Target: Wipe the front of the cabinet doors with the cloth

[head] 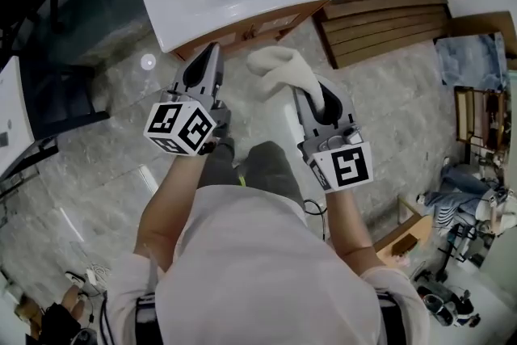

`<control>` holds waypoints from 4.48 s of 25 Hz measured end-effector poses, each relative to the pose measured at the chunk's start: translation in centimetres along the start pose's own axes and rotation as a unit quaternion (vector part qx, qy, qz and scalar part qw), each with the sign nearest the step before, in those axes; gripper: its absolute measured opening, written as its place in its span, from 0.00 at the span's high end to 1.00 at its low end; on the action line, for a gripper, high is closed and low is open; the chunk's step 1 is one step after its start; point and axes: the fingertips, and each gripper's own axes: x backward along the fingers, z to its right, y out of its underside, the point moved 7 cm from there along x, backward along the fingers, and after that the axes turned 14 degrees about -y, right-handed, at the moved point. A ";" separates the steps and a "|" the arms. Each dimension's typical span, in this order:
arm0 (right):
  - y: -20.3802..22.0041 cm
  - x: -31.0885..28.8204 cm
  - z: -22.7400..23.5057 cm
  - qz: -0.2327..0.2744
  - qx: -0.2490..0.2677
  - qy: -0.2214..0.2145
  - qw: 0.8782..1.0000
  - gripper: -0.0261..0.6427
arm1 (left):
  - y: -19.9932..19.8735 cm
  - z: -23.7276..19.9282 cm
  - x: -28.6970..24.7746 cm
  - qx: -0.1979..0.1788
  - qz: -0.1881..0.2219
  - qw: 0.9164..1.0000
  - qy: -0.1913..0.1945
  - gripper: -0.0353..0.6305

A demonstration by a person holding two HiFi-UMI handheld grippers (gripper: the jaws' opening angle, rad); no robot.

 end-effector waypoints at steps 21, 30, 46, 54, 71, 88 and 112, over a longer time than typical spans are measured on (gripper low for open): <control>17.6 -9.8 12.7 -0.012 -0.008 -0.087 0.996 0.84 | 14.7 -7.3 -11.0 0.022 -0.022 0.993 -0.112 0.92; 29.2 -12.9 14.2 0.005 0.003 -0.103 0.995 0.84 | 24.0 -12.7 -14.0 0.024 -0.025 0.992 -0.118 0.92; 38.8 -18.0 17.8 0.072 0.001 -0.114 0.991 0.84 | 32.1 -16.4 -18.4 -0.004 -0.018 0.995 -0.102 0.92; 40.8 -19.1 19.1 0.107 0.024 -0.103 0.989 0.84 | 34.9 -17.6 -18.9 -0.014 -0.004 0.996 -0.082 0.92; 45.1 -23.2 23.3 0.166 0.069 -0.113 0.977 0.84 | 39.3 -20.1 -23.5 -0.022 0.064 0.996 -0.049 0.92; 46.1 -21.8 23.6 0.202 0.120 -0.093 0.968 0.84 | 41.4 -21.1 -22.2 -0.039 0.111 0.992 -0.049 0.92; 47.6 -19.5 29.8 0.194 0.151 -0.009 0.969 0.84 | 43.3 -21.5 -21.6 -0.039 0.128 0.990 -0.035 0.92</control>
